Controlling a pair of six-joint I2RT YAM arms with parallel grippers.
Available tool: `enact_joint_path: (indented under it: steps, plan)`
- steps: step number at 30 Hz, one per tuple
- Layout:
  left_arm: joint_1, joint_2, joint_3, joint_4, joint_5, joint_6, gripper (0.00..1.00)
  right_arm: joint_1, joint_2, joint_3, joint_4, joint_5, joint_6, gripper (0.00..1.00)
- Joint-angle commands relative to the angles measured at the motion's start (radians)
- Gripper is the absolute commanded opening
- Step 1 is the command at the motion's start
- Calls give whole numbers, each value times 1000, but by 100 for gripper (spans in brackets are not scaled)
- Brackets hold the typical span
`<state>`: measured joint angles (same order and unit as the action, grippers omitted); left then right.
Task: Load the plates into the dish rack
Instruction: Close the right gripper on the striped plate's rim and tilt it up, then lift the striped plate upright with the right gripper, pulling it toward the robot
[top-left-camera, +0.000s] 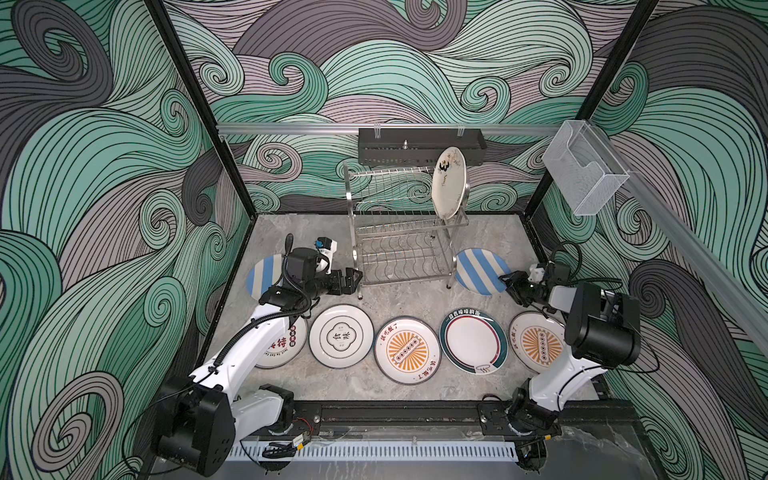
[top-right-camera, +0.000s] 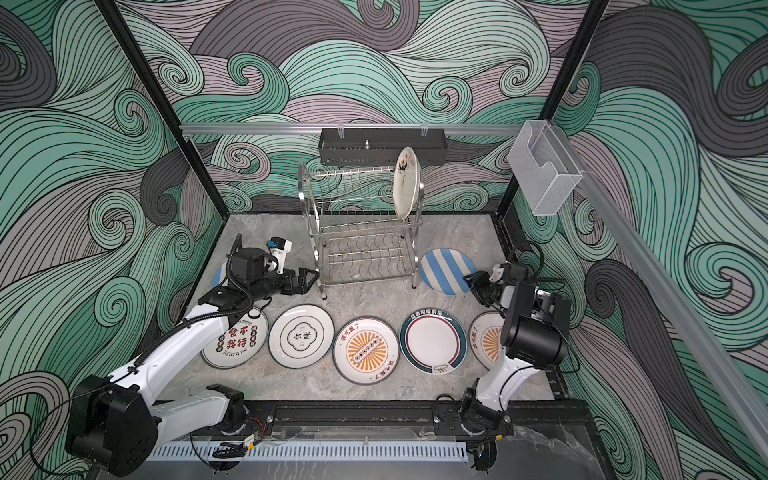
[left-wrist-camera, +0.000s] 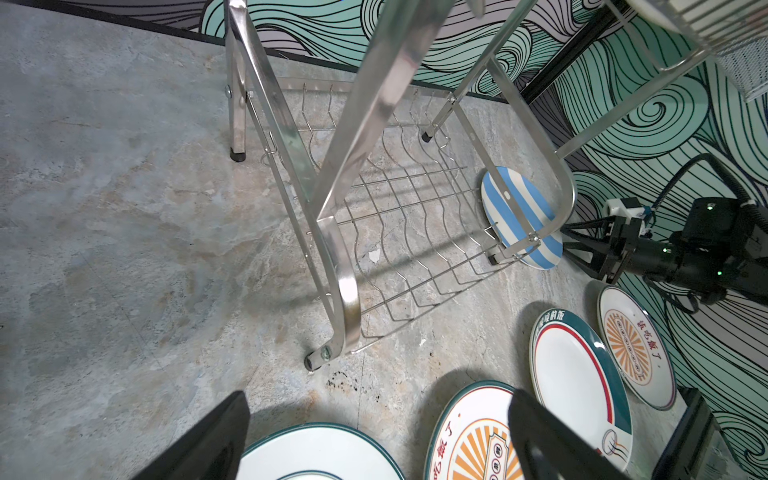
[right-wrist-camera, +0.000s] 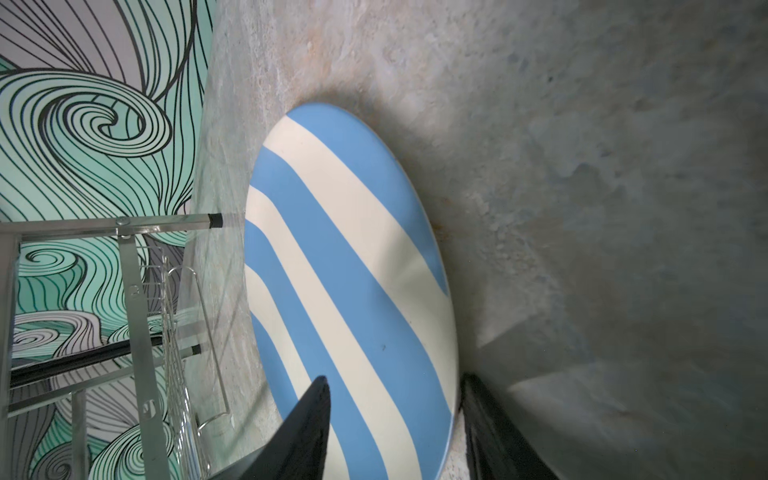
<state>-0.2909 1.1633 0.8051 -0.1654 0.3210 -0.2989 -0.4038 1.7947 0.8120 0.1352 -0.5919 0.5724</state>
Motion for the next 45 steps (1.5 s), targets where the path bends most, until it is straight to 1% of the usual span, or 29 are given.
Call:
enact_joint_path:
  steps: [1, 6, 10, 15, 21, 23, 27, 33, 39, 43, 45]
  plan:
    - [-3, -5, 13, -14, -16, 8, 99, -18, 46, -35, 8, -14, 39, 44]
    - [-2, -5, 14, -17, -20, 8, 98, -31, 63, -46, 42, -37, 65, 28]
    - [-3, -7, 13, -18, -19, 8, 98, -42, 67, -49, 61, -55, 75, 23]
    - [-2, 0, 22, -25, -13, 11, 98, -44, 57, -40, 50, -63, 71, 13]
    - [-3, -1, 26, -35, -15, 16, 99, -51, 61, -38, 72, -73, 83, 5]
    - [-3, 0, 28, -34, -16, 16, 99, -59, 55, -39, 78, -81, 89, 1]
    - [-4, -4, 27, -36, -16, 16, 99, -77, 15, -32, 44, -74, 80, 0]
    - [-3, -5, 27, -31, -14, 15, 98, -81, -93, -13, -56, -51, 43, 0]
    - [-3, -3, 22, -18, -2, 7, 99, -84, -233, 8, -181, -43, 2, 0]
    - [-3, 2, 26, -14, 44, 7, 99, -84, -345, 24, -278, -38, -30, 0]
    - [-4, -1, 22, -11, 47, 3, 99, -84, -411, 23, -323, -23, -40, 0]
